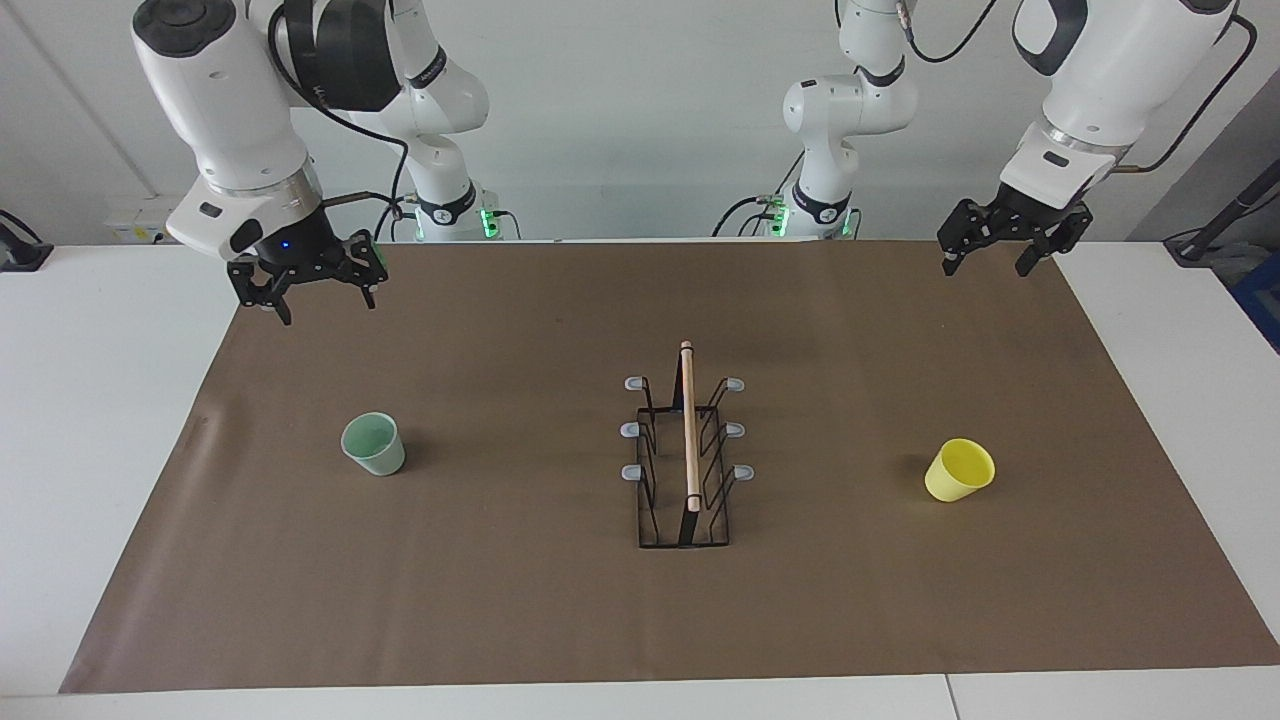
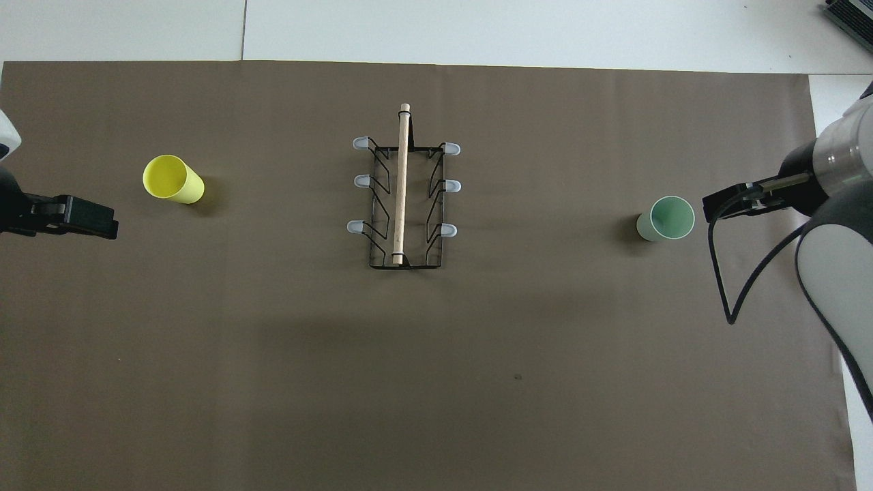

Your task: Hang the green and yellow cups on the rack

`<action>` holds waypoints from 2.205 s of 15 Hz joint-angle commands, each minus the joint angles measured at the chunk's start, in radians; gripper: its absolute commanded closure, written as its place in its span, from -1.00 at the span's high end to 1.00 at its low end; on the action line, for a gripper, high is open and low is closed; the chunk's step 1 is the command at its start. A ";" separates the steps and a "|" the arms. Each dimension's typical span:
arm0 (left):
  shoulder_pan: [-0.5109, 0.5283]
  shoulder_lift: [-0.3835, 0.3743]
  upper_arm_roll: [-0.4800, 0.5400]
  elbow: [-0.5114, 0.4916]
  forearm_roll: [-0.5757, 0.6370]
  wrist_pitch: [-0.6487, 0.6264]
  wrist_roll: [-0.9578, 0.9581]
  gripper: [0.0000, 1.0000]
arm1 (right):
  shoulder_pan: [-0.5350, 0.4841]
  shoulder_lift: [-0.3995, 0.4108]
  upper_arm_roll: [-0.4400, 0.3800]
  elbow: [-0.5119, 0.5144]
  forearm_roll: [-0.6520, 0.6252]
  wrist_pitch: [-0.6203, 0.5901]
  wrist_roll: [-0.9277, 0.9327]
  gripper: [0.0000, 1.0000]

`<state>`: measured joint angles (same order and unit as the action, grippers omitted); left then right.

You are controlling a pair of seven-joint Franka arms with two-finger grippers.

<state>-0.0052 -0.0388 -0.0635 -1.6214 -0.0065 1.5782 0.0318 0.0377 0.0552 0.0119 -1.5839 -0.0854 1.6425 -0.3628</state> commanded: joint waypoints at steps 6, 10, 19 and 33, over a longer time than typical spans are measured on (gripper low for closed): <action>0.002 -0.007 0.001 -0.014 0.008 0.013 -0.006 1.00 | -0.002 -0.027 0.003 -0.060 -0.210 0.000 -0.516 1.00; 0.002 -0.007 0.001 -0.015 0.008 0.013 -0.006 1.00 | 0.007 -0.032 0.011 -0.134 -0.334 0.092 -0.719 1.00; 0.018 0.051 0.002 -0.032 0.017 0.120 -0.079 1.00 | 0.175 0.071 0.014 -0.293 -0.672 0.270 -0.733 1.00; 0.083 0.537 0.190 0.408 -0.335 -0.136 -0.504 1.00 | 0.245 0.167 0.016 -0.350 -0.758 0.476 -0.637 1.00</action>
<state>0.0601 0.4787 0.0728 -1.2448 -0.2236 1.5131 -0.3898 0.2842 0.2206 0.0297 -1.9070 -0.8213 2.0674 -1.0322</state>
